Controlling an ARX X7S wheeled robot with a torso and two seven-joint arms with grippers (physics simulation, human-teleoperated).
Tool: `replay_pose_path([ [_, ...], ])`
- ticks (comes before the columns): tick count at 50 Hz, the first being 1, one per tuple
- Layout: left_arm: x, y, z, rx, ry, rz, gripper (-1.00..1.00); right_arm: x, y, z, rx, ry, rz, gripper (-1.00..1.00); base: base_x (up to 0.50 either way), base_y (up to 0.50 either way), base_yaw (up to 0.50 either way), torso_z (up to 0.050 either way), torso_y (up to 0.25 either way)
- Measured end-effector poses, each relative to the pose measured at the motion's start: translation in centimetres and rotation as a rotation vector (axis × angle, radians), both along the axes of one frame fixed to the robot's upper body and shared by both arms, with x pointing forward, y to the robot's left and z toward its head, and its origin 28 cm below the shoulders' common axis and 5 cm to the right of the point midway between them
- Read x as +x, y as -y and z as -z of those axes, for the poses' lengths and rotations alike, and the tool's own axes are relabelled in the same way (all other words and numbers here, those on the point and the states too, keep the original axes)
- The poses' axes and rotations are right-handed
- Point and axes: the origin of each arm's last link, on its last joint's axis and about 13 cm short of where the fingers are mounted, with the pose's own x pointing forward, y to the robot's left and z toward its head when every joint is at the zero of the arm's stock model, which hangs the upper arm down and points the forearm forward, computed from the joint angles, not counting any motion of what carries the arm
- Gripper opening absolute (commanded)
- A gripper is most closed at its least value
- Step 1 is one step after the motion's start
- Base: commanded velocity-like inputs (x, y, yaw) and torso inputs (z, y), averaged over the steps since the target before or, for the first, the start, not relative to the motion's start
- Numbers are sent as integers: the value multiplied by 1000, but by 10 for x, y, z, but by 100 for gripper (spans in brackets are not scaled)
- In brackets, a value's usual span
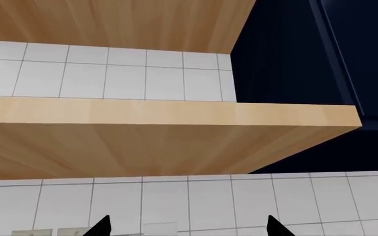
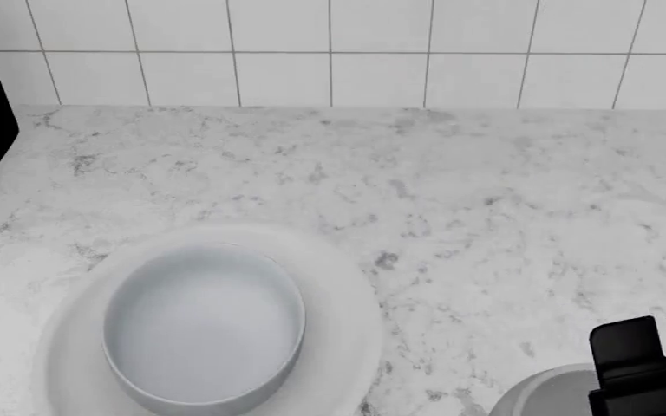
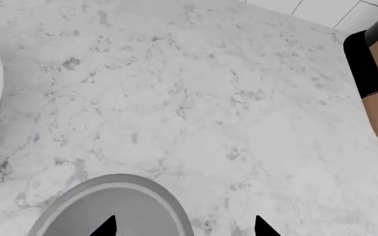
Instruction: Stack the bowls from largest to smallest.
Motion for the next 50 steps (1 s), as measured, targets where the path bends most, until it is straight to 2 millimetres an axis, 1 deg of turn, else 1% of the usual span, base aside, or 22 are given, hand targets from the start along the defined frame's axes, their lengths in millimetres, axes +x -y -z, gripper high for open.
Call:
replay_pose_path([
  [27,-1,-1,1,2,-2,-1,100,14,5,28,10,-62,20,100,0,0,0,0,0],
  [35,0,-1,1,3,-2,-3,100,20,7,44,21,-93,21,100,0,0,0,0,0],
  [50,0,-1,2,4,-4,-6,100,26,10,64,37,-125,20,100,0,0,0,0,0],
])
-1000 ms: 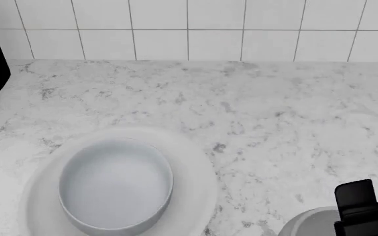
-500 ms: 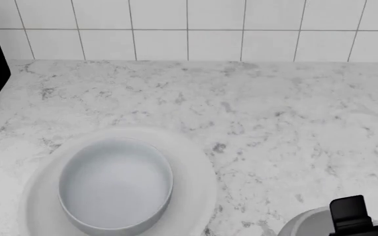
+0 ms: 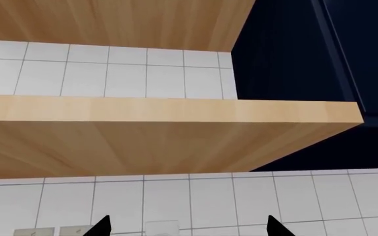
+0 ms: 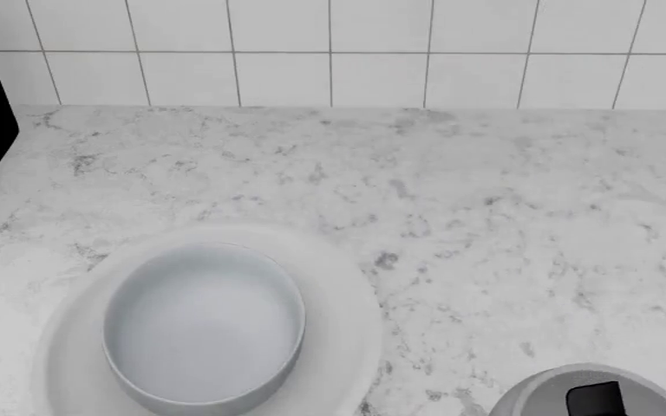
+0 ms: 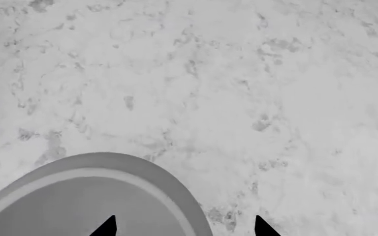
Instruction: Stack the bowls from largest to smallest.
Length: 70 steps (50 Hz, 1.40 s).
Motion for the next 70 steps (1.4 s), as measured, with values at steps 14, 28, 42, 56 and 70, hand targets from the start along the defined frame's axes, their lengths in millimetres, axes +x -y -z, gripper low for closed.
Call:
replay_pose_path([
  [14,0,0,0,2,-2,-1,100,4,2,14,16,-15,0,100,0,0,0,0,0],
  [28,0,0,0,4,-2,-1,100,6,2,25,31,-29,-1,100,0,0,0,0,0],
  [42,0,0,0,6,-2,-1,100,7,2,26,5,-17,-1,-100,0,0,1,0,0],
  [56,-1,0,-1,7,-2,1,100,8,-1,13,11,9,-22,-100,0,0,0,0,0],
  [70,-5,-1,-4,7,-1,6,100,11,-8,-17,17,96,-34,-100,0,0,0,0,0],
])
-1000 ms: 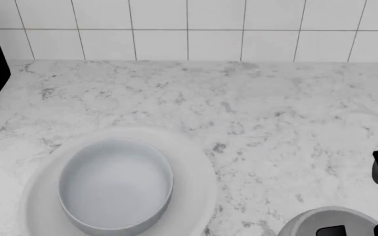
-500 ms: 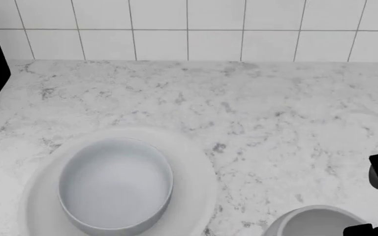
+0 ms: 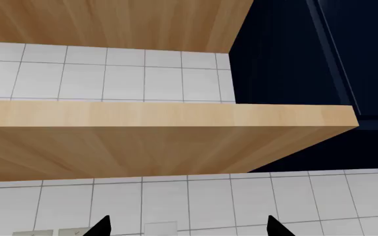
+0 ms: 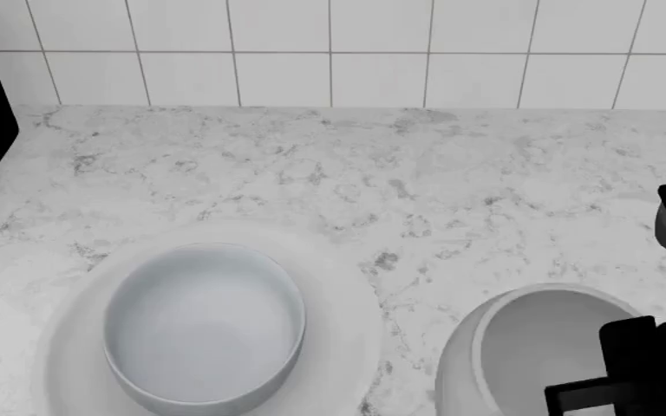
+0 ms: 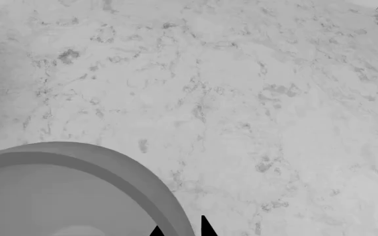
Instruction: Stack the bowls from largest to smallest.
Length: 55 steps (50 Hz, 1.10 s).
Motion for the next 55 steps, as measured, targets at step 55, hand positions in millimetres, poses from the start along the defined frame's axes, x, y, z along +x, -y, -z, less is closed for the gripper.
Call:
replay_pose_path([
  [55,-7,-8,-3,-2,4,-19,100,93,-86,-61,15,140,-332,-100,0,0,0,0,0],
])
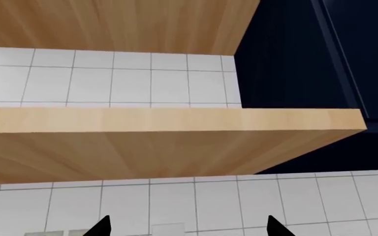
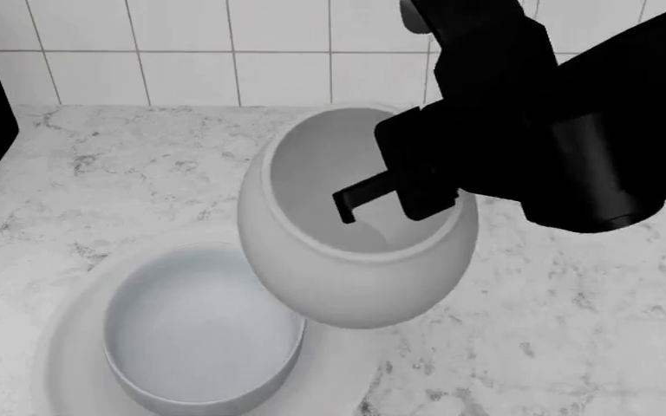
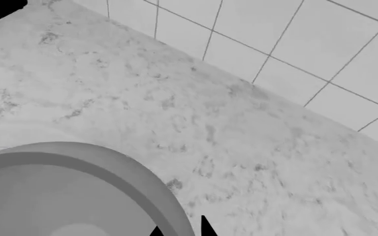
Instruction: Stack the bowls from largest to smallest.
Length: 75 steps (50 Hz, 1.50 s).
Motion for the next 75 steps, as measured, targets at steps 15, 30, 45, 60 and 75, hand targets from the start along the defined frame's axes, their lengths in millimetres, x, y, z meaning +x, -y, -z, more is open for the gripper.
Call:
replay_pose_path([
  [15,-1,-2,-2,2,2,-10,100,19,-32,13,7,-29,-111,-100,0,0,0,0,0],
  [30,0,-4,-2,0,-1,-17,100,31,-57,26,6,-57,-187,-100,0,0,0,0,1],
  [45,1,-6,-5,1,-2,-24,100,39,-71,44,7,-91,-235,-100,0,0,0,0,0],
  [60,0,-7,-6,3,-1,-31,100,45,-79,63,13,-124,-259,-100,0,0,0,0,0],
  [75,-1,-9,-6,3,-2,-38,100,50,-82,75,15,-134,-264,-100,0,0,0,0,0],
])
